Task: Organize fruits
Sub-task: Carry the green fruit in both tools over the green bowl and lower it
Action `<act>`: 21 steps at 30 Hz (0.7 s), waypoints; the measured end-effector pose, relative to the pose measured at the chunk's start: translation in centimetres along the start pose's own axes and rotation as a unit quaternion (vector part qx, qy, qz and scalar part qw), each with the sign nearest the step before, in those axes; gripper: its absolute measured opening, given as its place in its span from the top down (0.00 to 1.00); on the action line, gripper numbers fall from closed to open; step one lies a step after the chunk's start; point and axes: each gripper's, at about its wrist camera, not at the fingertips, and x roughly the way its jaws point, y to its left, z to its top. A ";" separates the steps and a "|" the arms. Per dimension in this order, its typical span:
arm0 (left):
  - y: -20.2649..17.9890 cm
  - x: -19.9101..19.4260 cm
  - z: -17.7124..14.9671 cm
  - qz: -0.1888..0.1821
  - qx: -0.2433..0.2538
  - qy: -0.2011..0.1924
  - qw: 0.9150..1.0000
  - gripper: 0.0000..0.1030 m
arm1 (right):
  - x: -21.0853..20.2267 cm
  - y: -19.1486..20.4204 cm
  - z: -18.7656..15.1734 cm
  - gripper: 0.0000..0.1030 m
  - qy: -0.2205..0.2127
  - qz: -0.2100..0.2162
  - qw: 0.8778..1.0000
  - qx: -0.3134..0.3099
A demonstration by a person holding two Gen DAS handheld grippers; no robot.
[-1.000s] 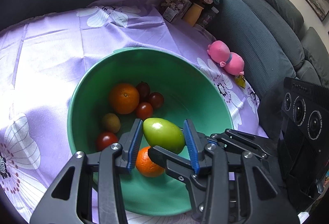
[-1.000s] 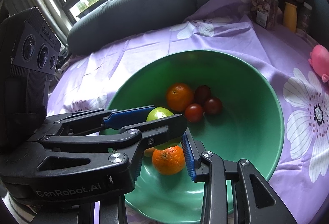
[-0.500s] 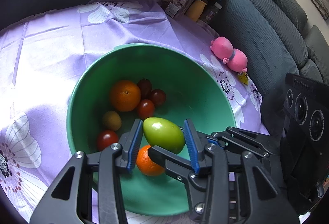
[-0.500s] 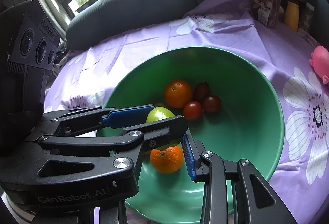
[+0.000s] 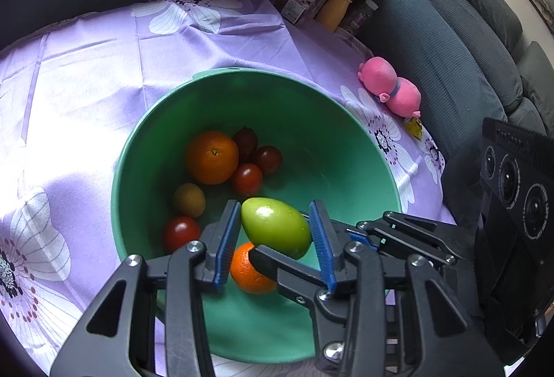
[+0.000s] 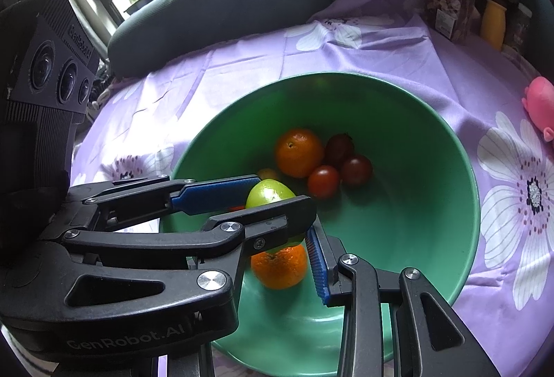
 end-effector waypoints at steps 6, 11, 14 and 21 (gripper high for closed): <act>0.0 0.2 0.2 0.003 -0.002 0.006 1.000 0.60 | 0.2 0.0 0.2 0.64 0.009 -0.001 1.000 0.000; 0.0 0.3 0.3 0.005 -0.002 0.009 1.000 0.60 | 0.3 -0.1 0.4 0.64 0.014 -0.001 1.000 0.001; 0.0 0.4 0.3 0.007 -0.002 0.011 1.000 0.60 | 0.4 -0.2 0.4 0.64 0.016 0.000 1.000 0.004; -0.1 0.7 0.4 0.011 -0.002 0.018 1.000 0.60 | 0.6 -0.4 0.5 0.64 0.022 -0.001 1.000 0.006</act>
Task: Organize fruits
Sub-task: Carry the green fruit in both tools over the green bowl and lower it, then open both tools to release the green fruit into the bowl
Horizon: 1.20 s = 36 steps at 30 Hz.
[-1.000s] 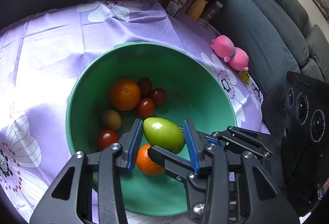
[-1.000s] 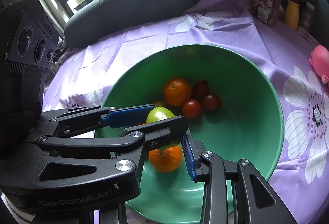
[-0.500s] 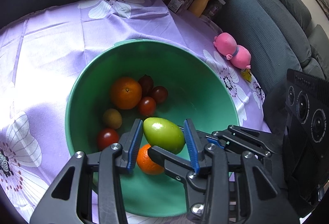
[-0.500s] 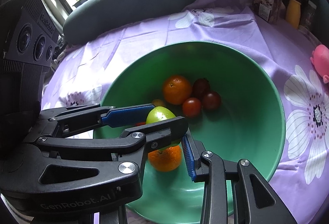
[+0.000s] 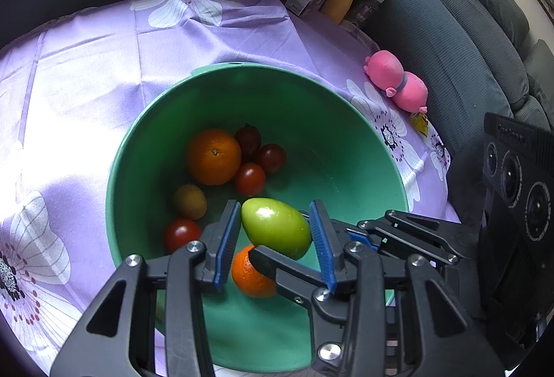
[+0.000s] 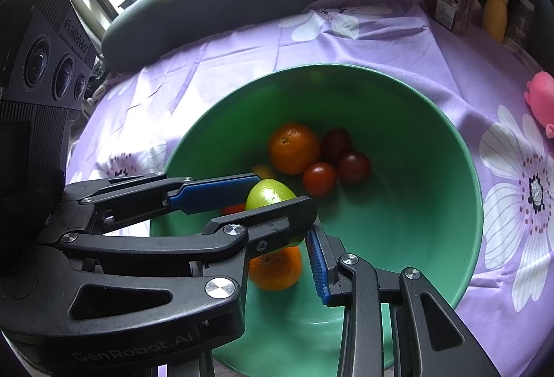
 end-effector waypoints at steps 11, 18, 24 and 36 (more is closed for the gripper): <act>-0.3 0.4 -0.1 0.012 0.003 0.007 1.000 0.60 | 0.5 -0.3 -0.2 0.64 0.010 -0.001 1.000 0.009; -0.5 0.6 0.0 0.017 0.003 0.011 1.000 0.60 | 0.7 -0.4 -0.2 0.64 0.014 0.001 1.000 0.012; -0.6 0.8 0.0 0.020 0.003 0.014 1.000 0.60 | 0.8 -0.3 -0.3 0.64 0.017 -0.002 1.000 0.012; -0.7 0.4 -0.1 0.040 0.008 0.008 0.999 0.56 | 0.2 0.0 -0.4 0.64 0.011 -0.015 1.000 0.007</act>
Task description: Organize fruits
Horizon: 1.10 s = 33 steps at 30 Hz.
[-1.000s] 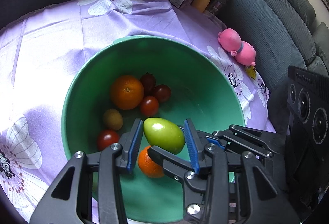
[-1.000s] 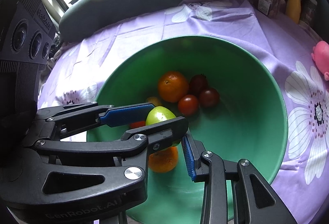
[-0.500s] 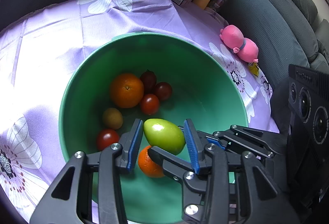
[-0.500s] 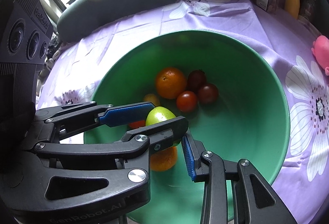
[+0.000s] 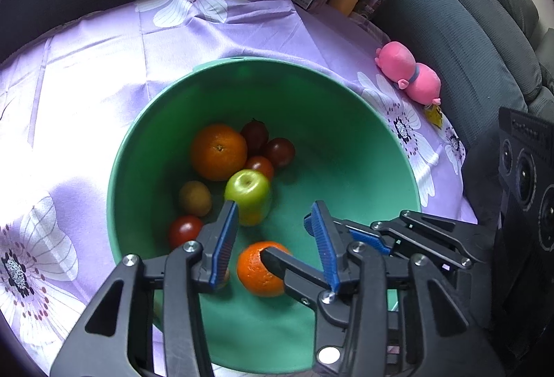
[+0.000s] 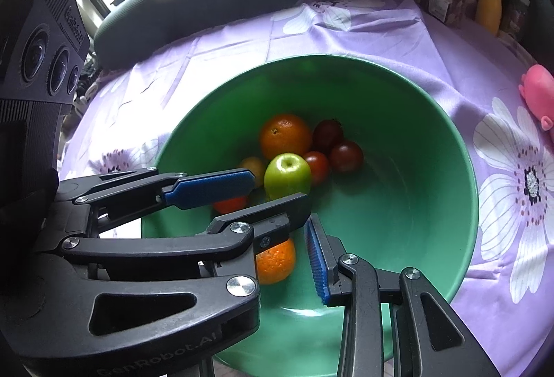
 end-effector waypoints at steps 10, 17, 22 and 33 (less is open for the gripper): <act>-0.7 -2.2 -0.6 0.046 0.014 -0.026 0.998 0.23 | -1.9 0.9 -0.8 0.64 -0.016 -0.027 0.999 -0.029; -0.9 -5.8 -1.7 0.076 0.025 -0.064 0.995 0.03 | -4.3 1.7 -2.0 0.45 -0.045 -0.055 0.996 -0.060; -0.9 -8.3 -2.4 0.140 0.012 -0.098 0.985 0.01 | -5.8 1.9 -2.5 0.20 -0.066 -0.064 0.994 -0.063; -1.4 -10.2 -3.4 0.197 0.021 -0.096 0.976 0.01 | -7.7 2.0 -2.8 0.19 -0.080 -0.077 0.992 -0.057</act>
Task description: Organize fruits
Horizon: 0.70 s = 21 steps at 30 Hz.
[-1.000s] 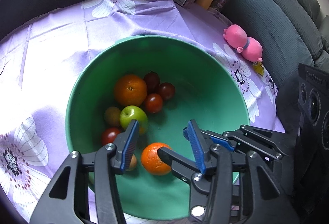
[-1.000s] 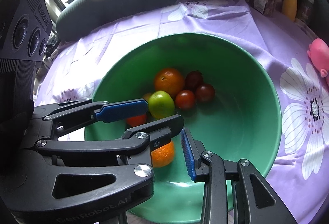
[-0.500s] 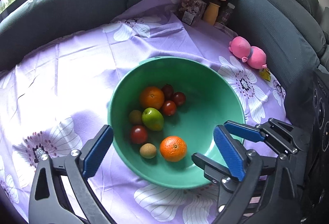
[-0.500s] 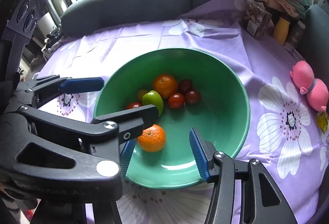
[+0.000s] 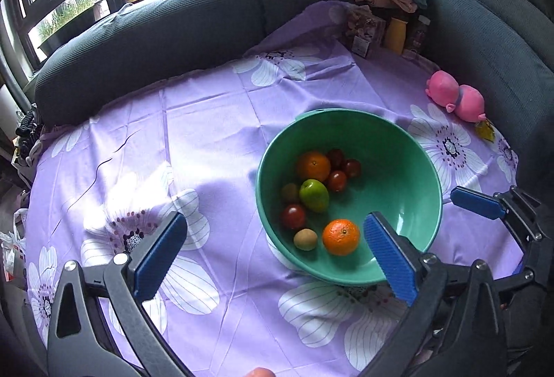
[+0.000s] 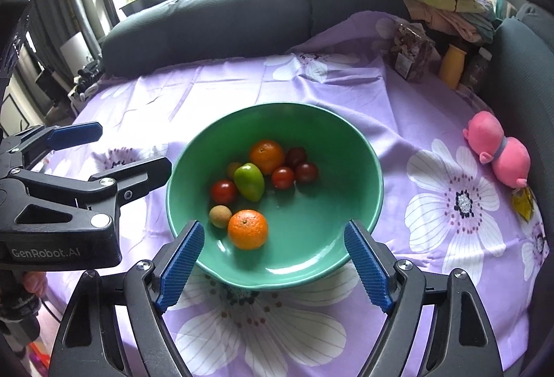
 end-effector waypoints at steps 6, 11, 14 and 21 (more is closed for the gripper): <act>-0.5 -0.5 0.0 0.009 0.006 0.001 1.000 0.01 | -0.6 0.1 0.0 0.19 -0.006 -0.003 1.000 -0.007; -0.8 -0.2 0.1 0.017 0.011 0.004 1.000 0.01 | -0.6 0.1 0.1 0.19 -0.005 -0.005 1.000 -0.010; -0.9 0.0 0.2 0.018 0.013 0.006 1.000 0.01 | -0.4 0.0 0.2 0.19 -0.003 -0.006 1.000 -0.010; -1.0 0.6 0.2 0.021 0.017 0.013 1.000 0.01 | 0.1 -0.1 0.4 0.19 0.001 -0.006 1.000 -0.009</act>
